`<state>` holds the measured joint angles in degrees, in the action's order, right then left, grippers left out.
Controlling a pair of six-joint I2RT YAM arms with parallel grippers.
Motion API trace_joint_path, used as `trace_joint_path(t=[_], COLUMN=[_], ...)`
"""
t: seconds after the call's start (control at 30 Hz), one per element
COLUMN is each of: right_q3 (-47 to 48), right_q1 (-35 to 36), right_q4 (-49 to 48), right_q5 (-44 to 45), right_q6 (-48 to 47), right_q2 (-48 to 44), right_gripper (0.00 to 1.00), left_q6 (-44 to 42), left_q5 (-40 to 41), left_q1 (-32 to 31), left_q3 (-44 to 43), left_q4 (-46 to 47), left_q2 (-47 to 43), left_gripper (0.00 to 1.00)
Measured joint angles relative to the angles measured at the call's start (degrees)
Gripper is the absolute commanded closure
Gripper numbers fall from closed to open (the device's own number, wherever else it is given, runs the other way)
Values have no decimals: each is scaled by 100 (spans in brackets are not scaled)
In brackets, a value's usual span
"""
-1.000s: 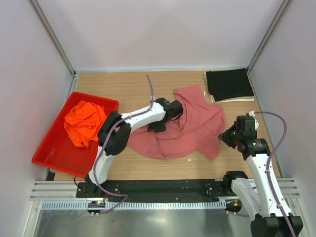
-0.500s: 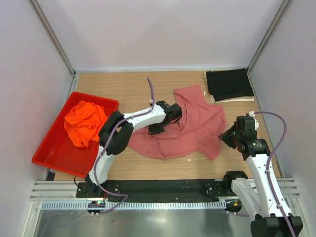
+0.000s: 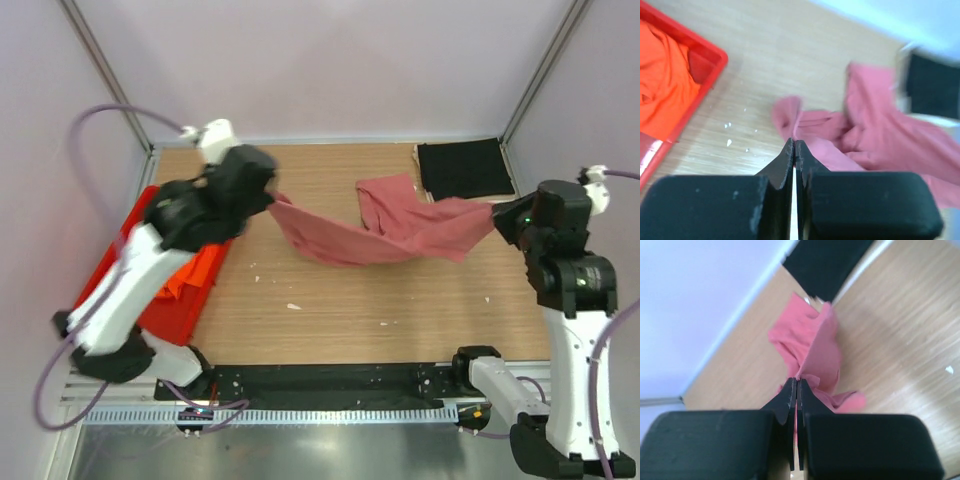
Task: Fold and stack the t-shirts
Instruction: Flatten the tshirt out
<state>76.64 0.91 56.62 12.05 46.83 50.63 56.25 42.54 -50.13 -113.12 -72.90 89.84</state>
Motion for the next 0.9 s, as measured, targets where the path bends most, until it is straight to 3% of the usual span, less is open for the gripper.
trace_joint_path(t=[0.2, 0.33, 0.47, 0.6, 0.77, 0.9], right_q3=[1438, 1810, 1838, 1309, 669, 1128], right_q1=[0, 0, 0, 0, 0, 0], right_q4=[960, 1458, 1537, 911, -977, -2081], right_q5=[654, 719, 741, 656, 334, 216], right_q6=[11, 79, 136, 131, -74, -229], right_q2=[-577, -1209, -1423, -1088, 442, 2291], right_gripper=[99, 99, 99, 99, 99, 99], left_q6=[-181, -280, -476, -798, -1073, -1043], left_q5=[-90, -466, -713, -614, -1161, -1751], left_q1=[0, 0, 0, 59, 1106, 2070], left_q3=[728, 992, 1174, 1390, 1285, 155], left_q4=[101, 103, 168, 509, 1329, 1775], left_q2=[-3082, -3812, -3488, -2723, -1235, 544], left_gripper=[100, 100, 100, 100, 100, 100])
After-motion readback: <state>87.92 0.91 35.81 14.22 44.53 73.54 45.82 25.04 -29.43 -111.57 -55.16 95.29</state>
